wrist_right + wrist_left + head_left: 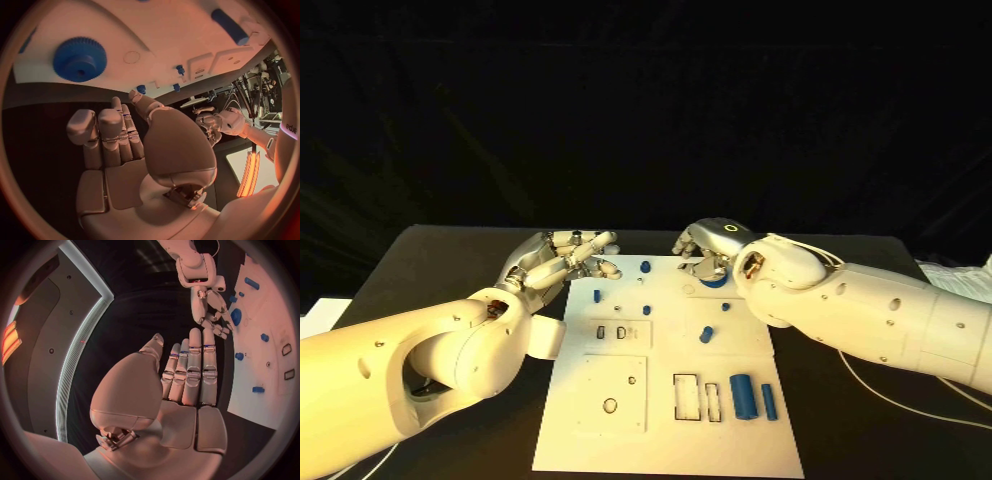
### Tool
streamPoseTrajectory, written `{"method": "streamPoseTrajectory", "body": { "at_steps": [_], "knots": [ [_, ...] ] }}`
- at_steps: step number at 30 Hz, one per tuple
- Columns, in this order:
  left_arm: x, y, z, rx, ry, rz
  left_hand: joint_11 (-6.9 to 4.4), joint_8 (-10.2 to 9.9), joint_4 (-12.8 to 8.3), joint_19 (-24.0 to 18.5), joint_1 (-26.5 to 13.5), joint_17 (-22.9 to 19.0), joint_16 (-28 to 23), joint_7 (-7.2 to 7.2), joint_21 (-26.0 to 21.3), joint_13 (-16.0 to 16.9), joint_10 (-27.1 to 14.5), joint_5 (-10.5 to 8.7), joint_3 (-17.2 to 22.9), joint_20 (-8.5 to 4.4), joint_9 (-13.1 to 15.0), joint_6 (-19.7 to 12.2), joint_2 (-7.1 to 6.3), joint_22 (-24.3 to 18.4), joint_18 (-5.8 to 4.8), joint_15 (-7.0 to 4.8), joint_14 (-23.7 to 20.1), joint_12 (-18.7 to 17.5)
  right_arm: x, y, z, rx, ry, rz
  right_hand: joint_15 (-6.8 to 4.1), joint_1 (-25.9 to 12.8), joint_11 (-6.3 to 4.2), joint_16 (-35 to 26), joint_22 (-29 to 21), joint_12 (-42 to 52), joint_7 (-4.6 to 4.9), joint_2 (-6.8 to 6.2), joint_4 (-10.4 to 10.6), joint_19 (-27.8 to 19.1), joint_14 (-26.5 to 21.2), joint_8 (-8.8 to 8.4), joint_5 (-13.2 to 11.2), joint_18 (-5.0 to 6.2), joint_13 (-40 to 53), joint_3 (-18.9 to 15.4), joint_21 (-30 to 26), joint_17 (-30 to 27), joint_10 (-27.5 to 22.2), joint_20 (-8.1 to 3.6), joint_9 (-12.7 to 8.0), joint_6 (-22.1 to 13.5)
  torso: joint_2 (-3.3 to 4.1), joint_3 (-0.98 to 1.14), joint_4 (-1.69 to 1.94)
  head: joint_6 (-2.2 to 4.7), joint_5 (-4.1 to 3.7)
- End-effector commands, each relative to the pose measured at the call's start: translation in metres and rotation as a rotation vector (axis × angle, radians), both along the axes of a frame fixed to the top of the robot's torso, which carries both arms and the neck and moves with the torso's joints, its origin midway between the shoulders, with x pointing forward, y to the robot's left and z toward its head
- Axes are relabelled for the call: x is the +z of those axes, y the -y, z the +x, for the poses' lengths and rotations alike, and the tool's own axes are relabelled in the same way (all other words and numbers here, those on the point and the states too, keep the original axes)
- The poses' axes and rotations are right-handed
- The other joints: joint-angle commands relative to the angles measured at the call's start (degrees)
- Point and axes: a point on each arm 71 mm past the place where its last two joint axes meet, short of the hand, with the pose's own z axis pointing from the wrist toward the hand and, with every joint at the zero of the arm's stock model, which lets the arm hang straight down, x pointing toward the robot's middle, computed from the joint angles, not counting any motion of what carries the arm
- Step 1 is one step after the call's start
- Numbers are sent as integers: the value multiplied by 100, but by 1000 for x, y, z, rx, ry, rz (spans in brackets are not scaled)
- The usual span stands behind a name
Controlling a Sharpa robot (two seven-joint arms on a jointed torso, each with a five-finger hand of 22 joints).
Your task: Assemble the parts on the task board
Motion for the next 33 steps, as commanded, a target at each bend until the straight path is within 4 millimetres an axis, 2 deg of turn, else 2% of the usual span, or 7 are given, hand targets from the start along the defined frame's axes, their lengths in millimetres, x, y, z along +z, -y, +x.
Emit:
{"method": "streamPoseTrajectory", "body": {
  "at_steps": [1, 4, 6, 8, 11, 17, 33],
  "knots": [
    [1, 1, -1, -22, 3, -11, 24, -19, -31, -22, 32, 5, -34, 41, 12, 8, 7, -12, -6, 19, -6, -8, 19, 10, 54, 16, -22, -24, 3, 19, -4, -65, -102, 117, -108, -41, -180, 218, 232, 277, -62, -162, 31, 143, 124, -22, 182, -102, 170, -91, 138, 242, 624, -78, -11, 3, -30, 6, -79, 10, 12],
    [1, 0, 0, -19, 3, -10, 24, -19, -31, -22, 32, 5, -34, 41, 12, 8, 7, -12, -6, 19, -6, -8, 19, 10, 54, 16, -22, -24, 3, 40, -5, -121, -171, 142, -250, -127, -325, 1092, 972, 975, -174, -372, 98, 577, 309, -60, 479, -247, 771, -441, 552, 1326, 1208, -231, -30, -103, -40, 7, -109, 17, 5],
    [1, 0, 1, -20, 2, -10, 24, -19, -31, -22, 32, 5, -34, 41, 12, 8, 7, -12, -6, 19, -6, -8, 19, 10, 54, 16, -22, -24, 1, 51, -4, -153, -207, 144, -240, -158, -328, 1704, 1420, 2623, -191, -408, 162, 815, 390, -67, 544, -330, 2508, -678, 790, 2144, 1375, -259, -35, -206, -42, 10, -119, 23, 5],
    [1, 0, 1, -21, 1, -10, 24, -19, -31, -22, 32, 5, -34, 41, 12, 8, 7, -12, -6, 19, -6, -8, 19, 10, 54, 16, -22, -24, -1, 60, -2, -185, -246, 136, -120, -15, -267, 2273, 1860, 4999, -225, -290, 263, 1007, 409, -26, 658, -402, 5075, -1048, 1034, 2907, 1179, -221, -18, -348, -45, 18, -123, 23, 7],
    [0, 0, 1, -22, 0, -10, 24, -19, -31, -22, 32, 5, -34, 41, 12, 8, 7, -12, -6, 19, -6, -8, 19, 10, 54, 16, -22, -24, -3, 64, -1, -204, -277, 124, -125, -50, -200, 2486, 2094, 6032, -80, -166, 460, 1101, 430, 7, 724, -443, 6246, -1304, 1152, 3223, 1186, -130, -16, -396, -40, 13, -110, 8, 10],
    [0, 0, 2, -23, -1, -10, 25, -22, -35, -25, 32, 11, -39, 41, 12, 9, 7, -13, -6, 20, -6, -8, 19, 10, 53, 17, -25, -28, -7, 61, 2, -208, -305, 95, -63, -35, -162, 2676, 2356, 6853, -48, -122, 591, 1238, 477, 34, 756, -498, 7169, -1527, 1271, 3536, 1489, -70, -18, -441, -33, 11, -113, 17, 20],
    [-1, 1, 3, -30, -6, -10, 25, -22, -35, -25, 32, 11, -39, 41, 12, 9, 7, -13, -6, 20, -6, -8, 19, 10, 53, 17, -25, -28, -10, 43, 15, -235, -287, 60, -44, 99, -151, 2790, 2650, 7210, -43, 53, 603, 1417, 511, 108, 775, -560, 7574, -1549, 1394, 3730, 1666, -43, -7, -378, -35, 8, -107, -35, 23]
  ]
}}
